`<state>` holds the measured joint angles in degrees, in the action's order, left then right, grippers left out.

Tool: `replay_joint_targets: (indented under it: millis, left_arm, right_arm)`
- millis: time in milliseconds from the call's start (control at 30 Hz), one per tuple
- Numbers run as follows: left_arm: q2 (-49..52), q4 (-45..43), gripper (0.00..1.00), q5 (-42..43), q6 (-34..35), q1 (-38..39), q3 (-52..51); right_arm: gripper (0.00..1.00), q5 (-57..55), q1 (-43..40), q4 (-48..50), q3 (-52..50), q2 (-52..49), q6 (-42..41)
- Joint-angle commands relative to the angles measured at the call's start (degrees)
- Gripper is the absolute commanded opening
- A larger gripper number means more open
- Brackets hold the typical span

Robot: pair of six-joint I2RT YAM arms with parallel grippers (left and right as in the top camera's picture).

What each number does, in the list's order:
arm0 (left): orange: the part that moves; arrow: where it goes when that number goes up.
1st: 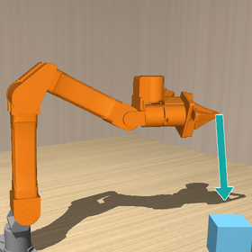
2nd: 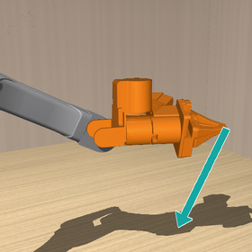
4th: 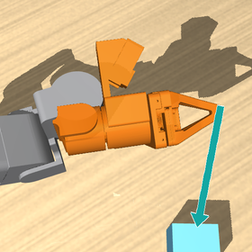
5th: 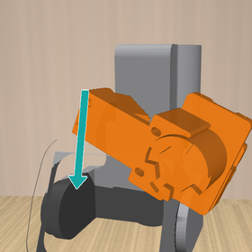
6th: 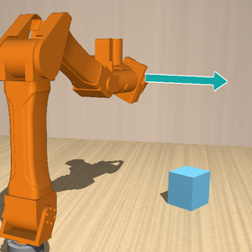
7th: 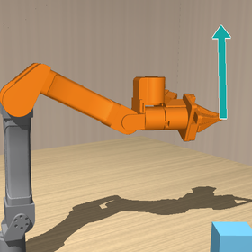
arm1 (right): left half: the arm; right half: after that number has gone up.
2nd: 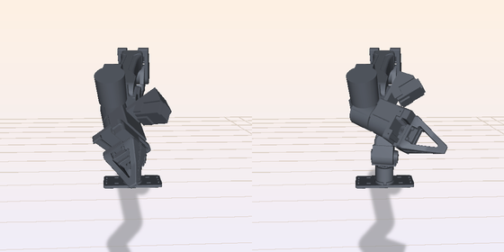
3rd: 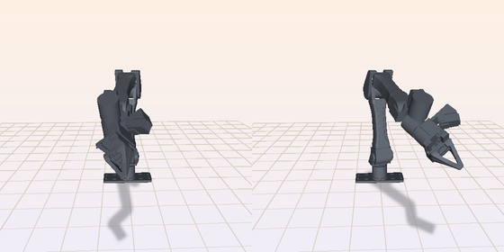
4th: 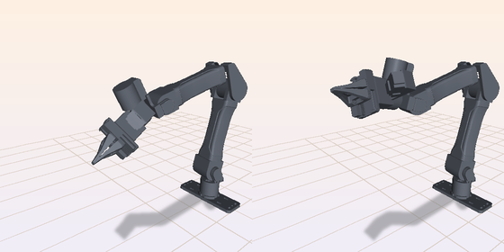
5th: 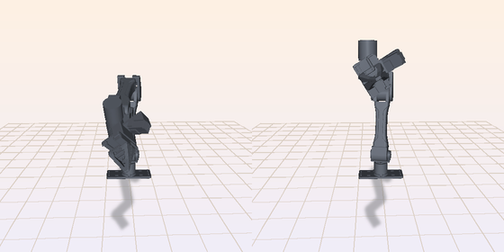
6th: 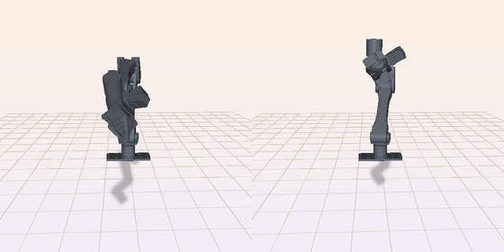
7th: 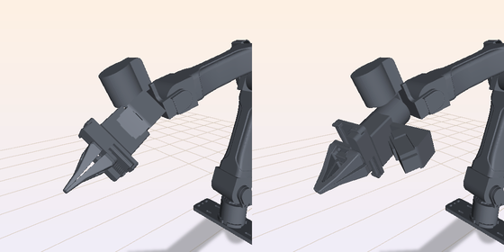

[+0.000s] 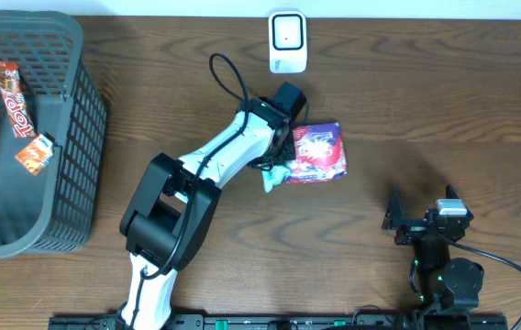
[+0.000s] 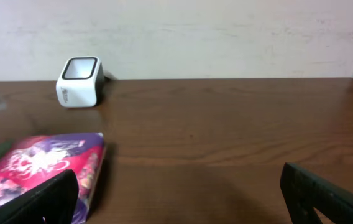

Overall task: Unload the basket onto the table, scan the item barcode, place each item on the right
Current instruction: 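Carry the green pack to the scanner and drop it beside the bag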

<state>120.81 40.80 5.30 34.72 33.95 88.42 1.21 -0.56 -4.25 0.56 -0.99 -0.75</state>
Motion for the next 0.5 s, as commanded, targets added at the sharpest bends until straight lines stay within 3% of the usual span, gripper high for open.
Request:
replay_joint_targets:
  millis: [0, 67, 200, 467]
  left_arm:
    - [1.8, -2.1, 0.08, 4.0, -6.5, 0.1, 1.5]
    - [0.8, -2.3, 0.17, 5.7, -8.7, 0.1, 4.0]
    - [-0.6, 1.0, 0.5, 2.9, -10.1, -0.2, 8.0]
    - [-5.9, 13.0, 0.54, -14.1, -10.1, -3.9, 12.4]
  right_arm:
    - [0.99, -0.5, 0.4, 0.0, -0.2, 0.2, 0.6]
    - [0.99, -0.5, 0.4, 0.0, -0.2, 0.2, 0.6]
    - [0.99, -0.5, 0.4, 0.0, -0.2, 0.2, 0.6]
    - [0.99, -0.5, 0.4, 0.0, -0.2, 0.2, 0.6]
